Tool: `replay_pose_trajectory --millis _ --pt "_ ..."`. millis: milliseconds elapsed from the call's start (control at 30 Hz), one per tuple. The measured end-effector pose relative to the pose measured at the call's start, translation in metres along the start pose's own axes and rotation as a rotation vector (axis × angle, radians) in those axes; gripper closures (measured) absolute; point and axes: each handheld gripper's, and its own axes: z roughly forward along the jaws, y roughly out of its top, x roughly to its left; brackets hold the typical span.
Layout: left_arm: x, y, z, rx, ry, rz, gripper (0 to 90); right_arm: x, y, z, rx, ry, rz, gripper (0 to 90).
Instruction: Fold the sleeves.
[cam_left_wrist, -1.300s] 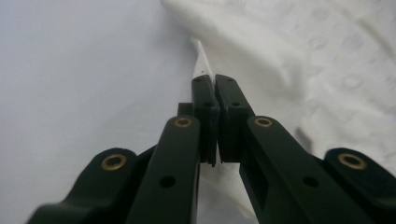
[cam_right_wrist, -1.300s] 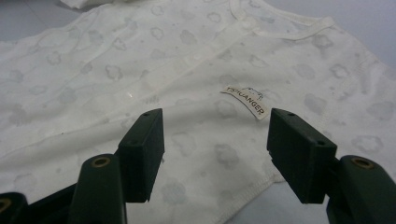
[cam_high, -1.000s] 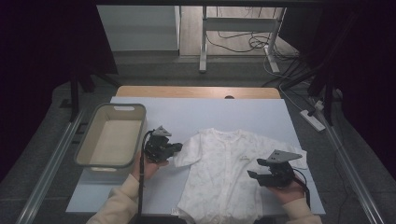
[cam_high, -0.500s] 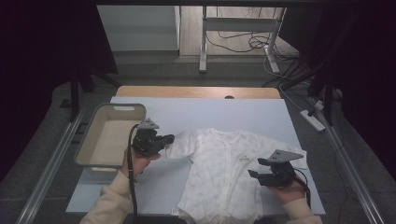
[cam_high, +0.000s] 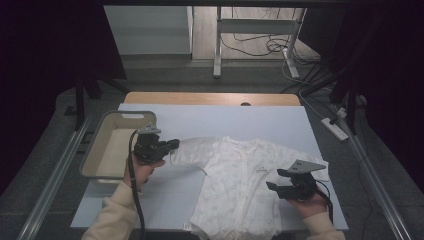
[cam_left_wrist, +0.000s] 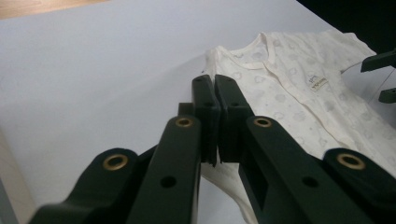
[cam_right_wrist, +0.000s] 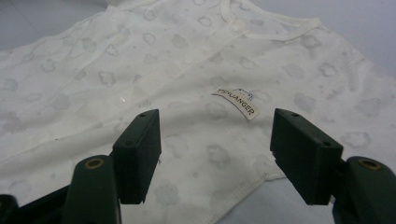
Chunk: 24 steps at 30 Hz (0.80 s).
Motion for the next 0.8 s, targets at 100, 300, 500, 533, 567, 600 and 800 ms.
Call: replay_pose_trajectory --millis 100,300,500,533,567,600,800 --pt "-0.002 0.001 0.002 -0.003 -0.01 0.001 87.1 -0.001 0.0 -0.001 -0.007 -0.001 0.007 31.5" --pt "-0.011 0.008 0.012 -0.001 -0.035 0.014 87.0 -0.003 -0.001 -0.001 -0.018 -0.007 0.032 25.3" --pt "-0.02 0.011 0.022 0.009 -0.058 0.029 86.9 -0.005 -0.001 -0.003 -0.044 -0.02 0.038 22.3" --pt "-0.021 0.012 0.023 0.013 -0.059 0.033 86.9 -0.005 -0.001 -0.003 -0.042 -0.021 0.039 22.1" --pt "-0.021 0.012 0.024 0.013 -0.062 0.035 86.9 -0.005 -0.001 -0.003 -0.037 -0.023 0.038 22.0" --pt "-0.022 0.013 0.026 0.015 -0.066 0.036 86.9 -0.005 -0.002 -0.002 -0.031 -0.026 0.036 22.0" --pt "-0.028 0.016 0.035 0.018 -0.088 0.047 86.9 -0.005 -0.001 0.0 -0.022 -0.025 0.029 21.9"
